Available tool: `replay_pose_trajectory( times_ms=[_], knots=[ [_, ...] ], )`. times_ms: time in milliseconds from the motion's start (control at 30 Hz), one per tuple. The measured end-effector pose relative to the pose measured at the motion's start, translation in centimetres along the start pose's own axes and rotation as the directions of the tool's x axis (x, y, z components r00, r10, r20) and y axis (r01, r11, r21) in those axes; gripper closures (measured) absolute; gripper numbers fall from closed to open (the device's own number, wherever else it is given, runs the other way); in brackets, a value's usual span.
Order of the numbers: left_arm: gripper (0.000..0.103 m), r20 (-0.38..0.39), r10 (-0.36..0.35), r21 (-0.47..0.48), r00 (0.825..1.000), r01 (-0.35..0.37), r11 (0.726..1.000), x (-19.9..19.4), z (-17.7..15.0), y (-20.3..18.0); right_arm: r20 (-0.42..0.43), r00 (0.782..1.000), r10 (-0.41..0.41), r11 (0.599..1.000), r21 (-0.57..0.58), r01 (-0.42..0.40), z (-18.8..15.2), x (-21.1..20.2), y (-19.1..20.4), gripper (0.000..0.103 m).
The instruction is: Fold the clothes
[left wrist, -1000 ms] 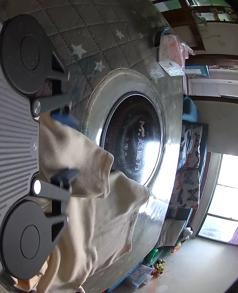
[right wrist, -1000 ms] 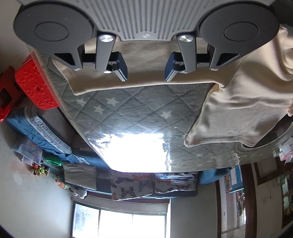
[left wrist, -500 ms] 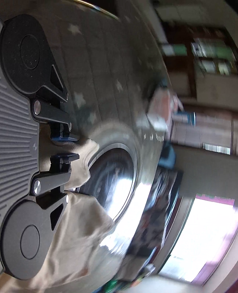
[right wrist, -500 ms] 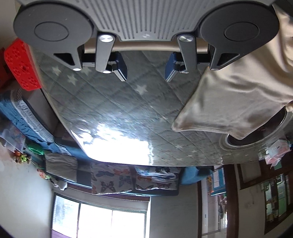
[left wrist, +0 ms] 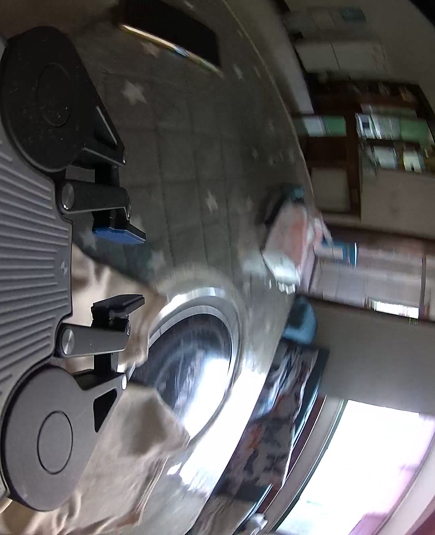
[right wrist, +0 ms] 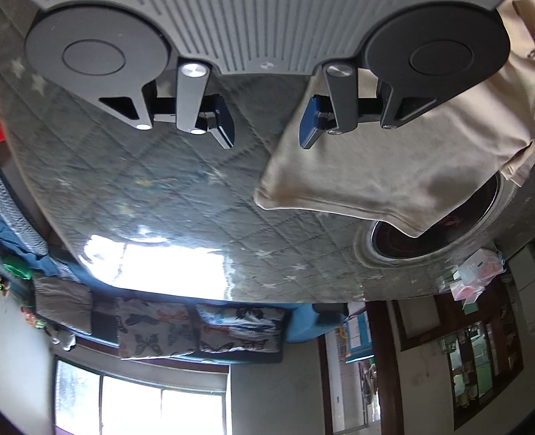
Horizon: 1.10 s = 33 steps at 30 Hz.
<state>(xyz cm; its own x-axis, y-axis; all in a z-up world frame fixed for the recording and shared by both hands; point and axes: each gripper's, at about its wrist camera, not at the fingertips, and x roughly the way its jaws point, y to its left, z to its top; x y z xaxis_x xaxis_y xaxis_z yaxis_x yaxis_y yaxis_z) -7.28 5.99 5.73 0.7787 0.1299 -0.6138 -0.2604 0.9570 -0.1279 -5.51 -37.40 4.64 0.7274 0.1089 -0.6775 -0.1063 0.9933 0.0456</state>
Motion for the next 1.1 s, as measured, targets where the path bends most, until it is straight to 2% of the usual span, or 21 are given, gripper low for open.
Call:
replay_pose_trajectory(
  times_ms=[33, 200, 333, 433, 567, 633, 700, 900, 967, 1000, 1033, 1100],
  knots=[
    [0.059, -0.002, -0.026, 0.026, 1.000, 0.026, 0.999, 0.2, 0.2, -0.6, -0.005, 1.000, 0.001, 1.000, -0.001, -0.001, 0.2, 0.5, 0.2, 0.061],
    [0.058, -0.027, -0.147, 0.145, 0.989, 0.150, 0.978, 1.6, 1.1, -4.6, -0.027, 1.000, 0.000, 1.000, 0.005, 0.000, 1.0, 2.7, 0.5, 0.064],
    [0.058, -0.038, -0.199, 0.223, 0.979, 0.202, 0.954, 3.3, 1.6, -8.0, -0.039, 0.999, -0.007, 1.000, 0.004, 0.008, 1.3, 3.8, 0.5, 0.070],
    [0.058, -0.059, -0.244, 0.266, 0.968, 0.251, 0.931, 4.6, 2.2, -10.4, -0.036, 0.999, -0.013, 1.000, -0.010, 0.013, 1.4, 4.4, 0.9, 0.070],
    [0.051, -0.062, -0.255, 0.323, 0.965, 0.261, 0.910, 6.4, 2.8, -13.1, -0.036, 0.999, -0.020, 1.000, -0.022, 0.019, 1.5, 4.6, 0.9, 0.070],
    [0.040, -0.060, -0.258, 0.345, 0.964, 0.263, 0.901, 7.3, 3.0, -14.1, -0.035, 0.999, -0.022, 0.999, -0.025, 0.021, 1.5, 4.6, 0.9, 0.070],
    [0.036, -0.083, -0.263, 0.351, 0.961, 0.275, 0.895, 8.4, 3.0, -14.8, -0.034, 0.999, -0.023, 0.999, -0.028, 0.022, 1.5, 4.7, 0.9, 0.070],
    [0.036, -0.136, -0.262, 0.342, 0.955, 0.293, 0.893, 10.7, 2.7, -15.3, -0.030, 0.999, -0.028, 0.999, -0.038, 0.027, 1.5, 4.8, 0.8, 0.065],
    [0.038, -0.150, -0.273, 0.332, 0.950, 0.308, 0.892, 11.1, 2.5, -15.2, -0.029, 0.999, -0.028, 0.999, -0.039, 0.027, 1.6, 4.9, 0.7, 0.065],
    [0.044, -0.151, -0.280, 0.331, 0.948, 0.315, 0.889, 11.1, 2.4, -15.2, -0.029, 0.999, -0.027, 0.999, -0.039, 0.026, 1.6, 4.9, 0.7, 0.065],
    [0.055, -0.154, -0.293, 0.328, 0.944, 0.329, 0.886, 11.0, 2.3, -15.2, -0.028, 0.999, -0.026, 0.999, -0.039, 0.025, 1.6, 4.9, 0.6, 0.064],
    [0.066, -0.160, -0.330, 0.321, 0.930, 0.365, 0.874, 10.6, 2.2, -15.2, -0.028, 0.999, -0.026, 0.999, -0.038, 0.025, 1.6, 4.9, 0.6, 0.064]
  ],
)
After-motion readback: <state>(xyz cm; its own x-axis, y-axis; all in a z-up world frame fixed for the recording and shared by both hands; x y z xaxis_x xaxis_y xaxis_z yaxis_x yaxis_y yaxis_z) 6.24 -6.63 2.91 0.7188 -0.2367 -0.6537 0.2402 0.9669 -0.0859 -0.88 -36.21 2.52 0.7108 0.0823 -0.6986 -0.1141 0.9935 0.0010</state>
